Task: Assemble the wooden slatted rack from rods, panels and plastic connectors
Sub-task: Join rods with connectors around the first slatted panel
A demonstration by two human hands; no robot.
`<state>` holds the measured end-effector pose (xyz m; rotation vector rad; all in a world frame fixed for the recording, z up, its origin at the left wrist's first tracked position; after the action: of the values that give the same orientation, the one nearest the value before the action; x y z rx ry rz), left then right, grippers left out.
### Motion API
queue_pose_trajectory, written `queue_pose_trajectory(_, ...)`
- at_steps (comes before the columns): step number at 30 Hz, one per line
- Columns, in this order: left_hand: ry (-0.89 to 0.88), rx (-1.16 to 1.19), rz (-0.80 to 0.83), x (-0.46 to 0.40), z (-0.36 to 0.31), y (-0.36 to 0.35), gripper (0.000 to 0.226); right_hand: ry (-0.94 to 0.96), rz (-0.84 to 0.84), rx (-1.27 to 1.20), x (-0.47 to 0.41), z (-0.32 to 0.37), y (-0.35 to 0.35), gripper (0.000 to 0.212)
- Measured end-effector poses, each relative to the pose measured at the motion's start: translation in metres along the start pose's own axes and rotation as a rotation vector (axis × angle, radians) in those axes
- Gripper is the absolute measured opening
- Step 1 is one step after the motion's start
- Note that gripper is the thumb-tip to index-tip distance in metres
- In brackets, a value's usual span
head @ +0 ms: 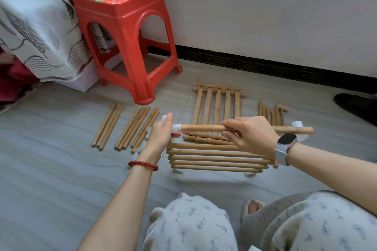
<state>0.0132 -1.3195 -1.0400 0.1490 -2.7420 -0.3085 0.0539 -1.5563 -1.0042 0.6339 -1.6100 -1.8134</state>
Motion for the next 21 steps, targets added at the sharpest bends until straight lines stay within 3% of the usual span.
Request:
queue_pose_trajectory(8,-0.076,-0.042,0.000,0.013,0.010,0.003,0.046,0.080,0.058,0.087,-0.011,0.015,-0.003,0.036)
queue_pose_trajectory(12,-0.063,0.001,-0.054,0.013,0.012,0.001,0.064,0.071,0.118,0.037,-0.016,0.022,-0.004,0.036)
queue_pose_trajectory(21,-0.039,-0.111,0.003,0.009,0.003,0.002,0.038,-0.021,0.424,-0.263,-0.025,0.018,0.008,0.035)
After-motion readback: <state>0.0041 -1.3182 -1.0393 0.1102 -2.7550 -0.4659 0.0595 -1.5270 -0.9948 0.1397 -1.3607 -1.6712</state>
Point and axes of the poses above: each hand's wrist, its own x-axis away from the middle knuckle, its own y-axis out of the back of the hand, z = x × y, the point moved 1 cm from there along -x, towards the middle knuckle, and after that the axes turned 13 degrees about z, right-handed, at the moved point
